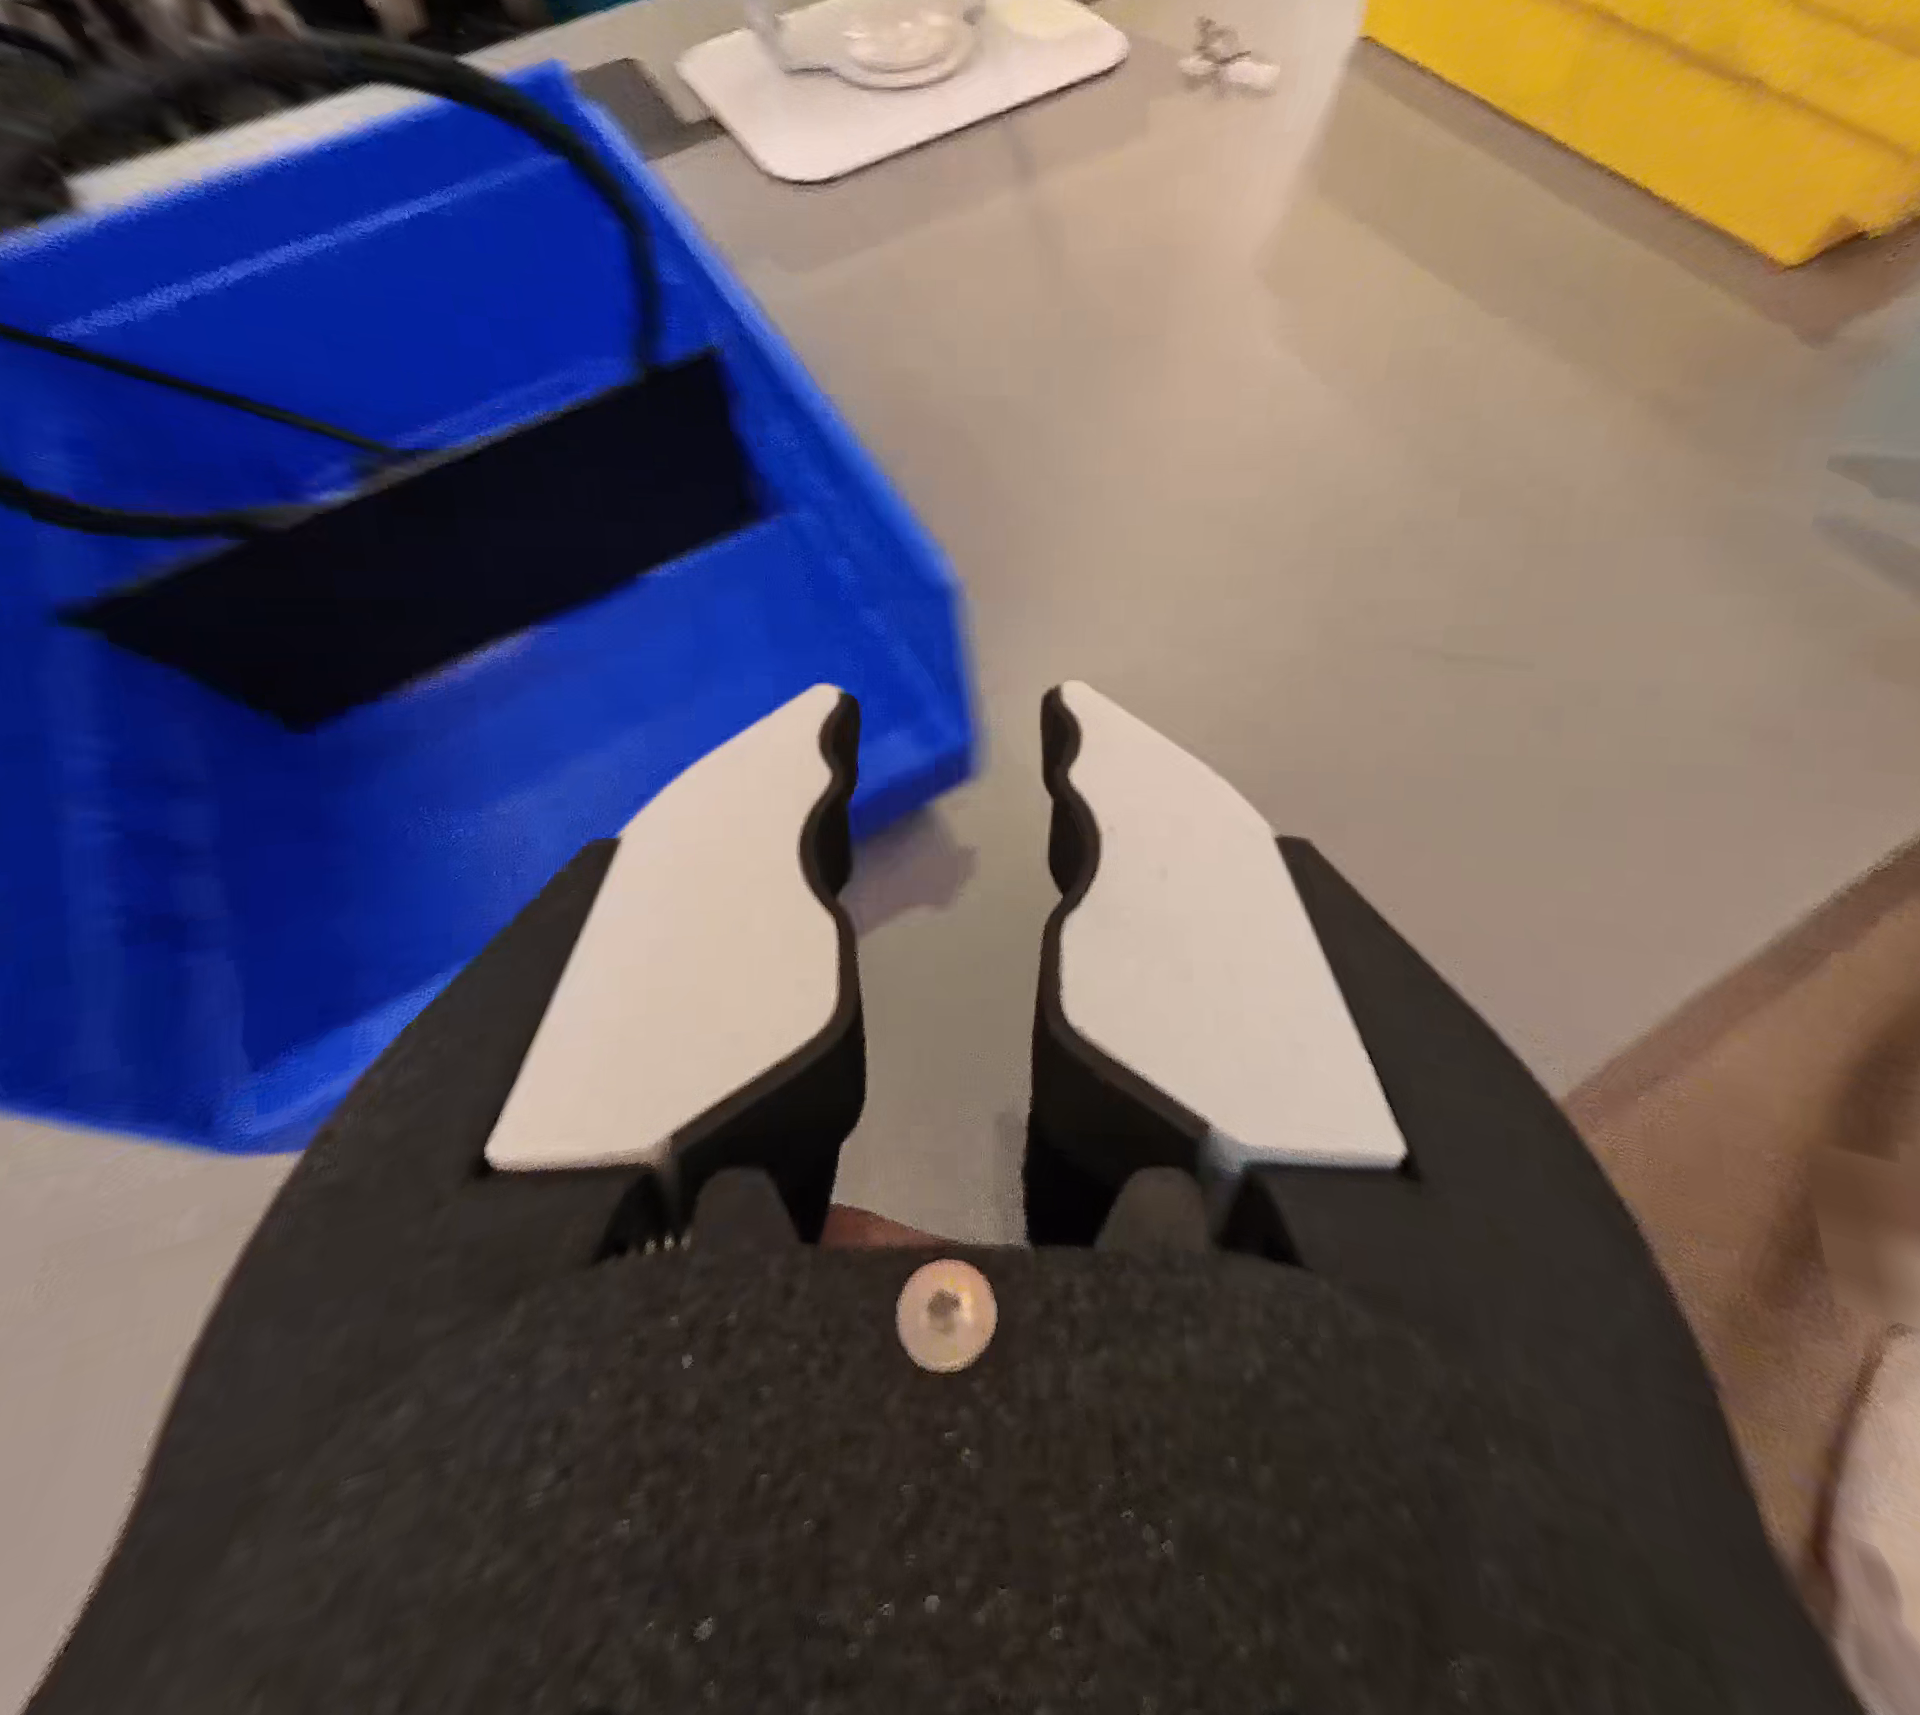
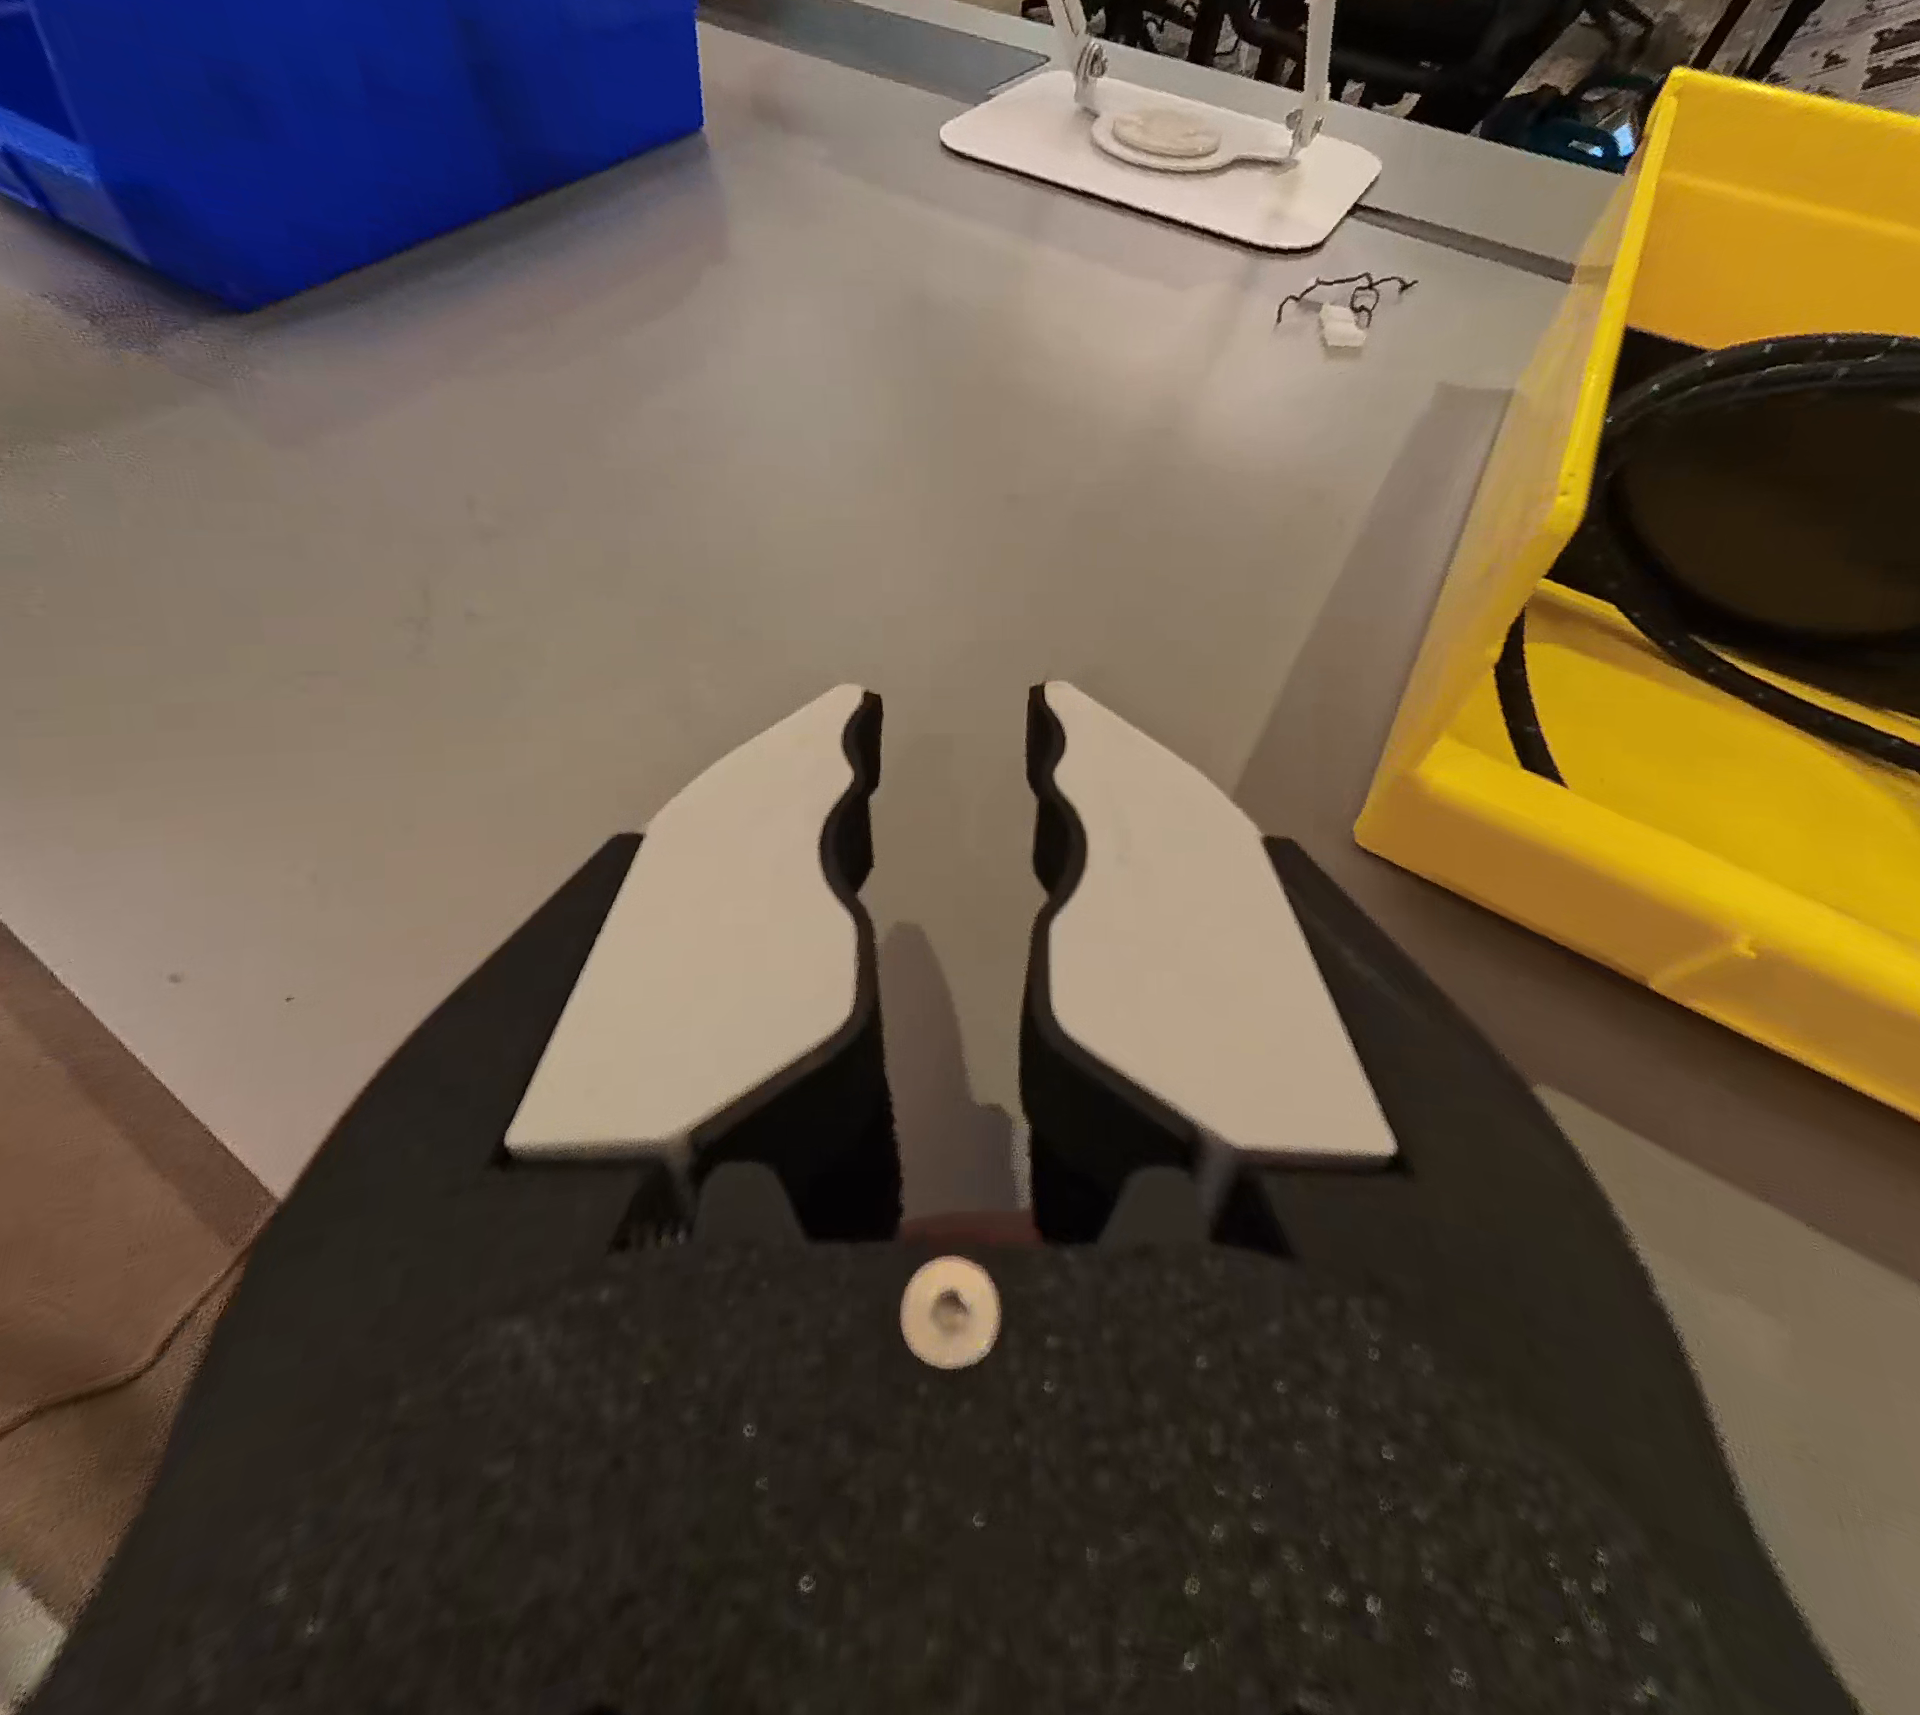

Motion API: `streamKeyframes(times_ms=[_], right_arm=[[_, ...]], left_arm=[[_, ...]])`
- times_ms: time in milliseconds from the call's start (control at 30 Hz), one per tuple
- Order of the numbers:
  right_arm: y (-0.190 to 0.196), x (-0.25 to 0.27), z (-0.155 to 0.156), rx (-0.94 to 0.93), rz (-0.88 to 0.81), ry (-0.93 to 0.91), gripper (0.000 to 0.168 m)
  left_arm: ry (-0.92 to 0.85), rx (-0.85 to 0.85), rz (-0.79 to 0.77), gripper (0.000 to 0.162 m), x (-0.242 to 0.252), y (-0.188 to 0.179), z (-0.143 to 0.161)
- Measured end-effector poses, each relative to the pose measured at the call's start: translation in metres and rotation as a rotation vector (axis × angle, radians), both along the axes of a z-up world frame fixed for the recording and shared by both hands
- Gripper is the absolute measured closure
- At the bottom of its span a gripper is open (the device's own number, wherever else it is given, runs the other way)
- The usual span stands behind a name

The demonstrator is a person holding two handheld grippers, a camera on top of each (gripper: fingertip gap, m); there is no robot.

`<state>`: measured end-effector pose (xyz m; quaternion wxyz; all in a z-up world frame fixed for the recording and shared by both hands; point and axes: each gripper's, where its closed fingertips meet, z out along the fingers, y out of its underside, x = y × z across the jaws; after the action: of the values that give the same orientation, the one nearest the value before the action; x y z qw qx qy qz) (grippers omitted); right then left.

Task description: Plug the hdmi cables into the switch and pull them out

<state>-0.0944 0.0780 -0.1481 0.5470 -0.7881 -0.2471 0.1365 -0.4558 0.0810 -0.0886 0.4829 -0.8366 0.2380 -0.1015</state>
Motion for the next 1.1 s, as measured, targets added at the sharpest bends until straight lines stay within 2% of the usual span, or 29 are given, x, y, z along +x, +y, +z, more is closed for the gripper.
streamKeyframes(times_ms=[200, 300, 367, 467, 533, 633, 733, 833, 1033, 1100], right_arm=[[0.003, 0.004, -0.001, -0.022, -0.004, 0.034, 0.144], [0.006, 0.005, -0.001, -0.033, -0.007, 0.054, 0.144], [0.009, 0.003, -0.001, -0.032, -0.006, 0.047, 0.144], [0.010, -0.003, -0.002, -0.030, 0.009, 0.021, 0.144], [0.010, -0.008, -0.002, -0.019, 0.024, 0.005, 0.144], [0.010, -0.013, -0.004, -0.009, 0.046, -0.033, 0.143], [0.011, -0.013, -0.004, 0.007, 0.054, -0.049, 0.143], [0.011, -0.012, -0.003, 0.006, 0.065, -0.035, 0.143], [0.006, -0.007, -0.001, -0.014, 0.085, 0.029, 0.142], [0.006, -0.006, -0.002, -0.033, 0.088, 0.048, 0.142]], left_arm=[[0.260, 0.005, 0.013, 0.129, -0.115, 0.071, 0.057], [0.345, -0.149, -0.063, 0.122, -0.138, 0.117, 0.072], [0.423, -0.226, -0.137, 0.119, -0.132, 0.153, 0.070], [0.394, -0.417, -0.229, 0.108, -0.100, 0.198, 0.048], [0.391, -0.554, -0.232, 0.104, -0.086, 0.223, 0.023], [0.557, -0.740, -0.220, 0.097, -0.086, 0.238, -0.024], [0.675, -0.897, -0.212, 0.098, -0.090, 0.235, -0.056], [0.639, -1.032, -0.174, 0.098, -0.095, 0.228, -0.072], [0.549, -1.146, -0.115, 0.095, -0.094, 0.216, -0.094], [0.527, -1.197, -0.092, 0.088, -0.093, 0.209, -0.101]])
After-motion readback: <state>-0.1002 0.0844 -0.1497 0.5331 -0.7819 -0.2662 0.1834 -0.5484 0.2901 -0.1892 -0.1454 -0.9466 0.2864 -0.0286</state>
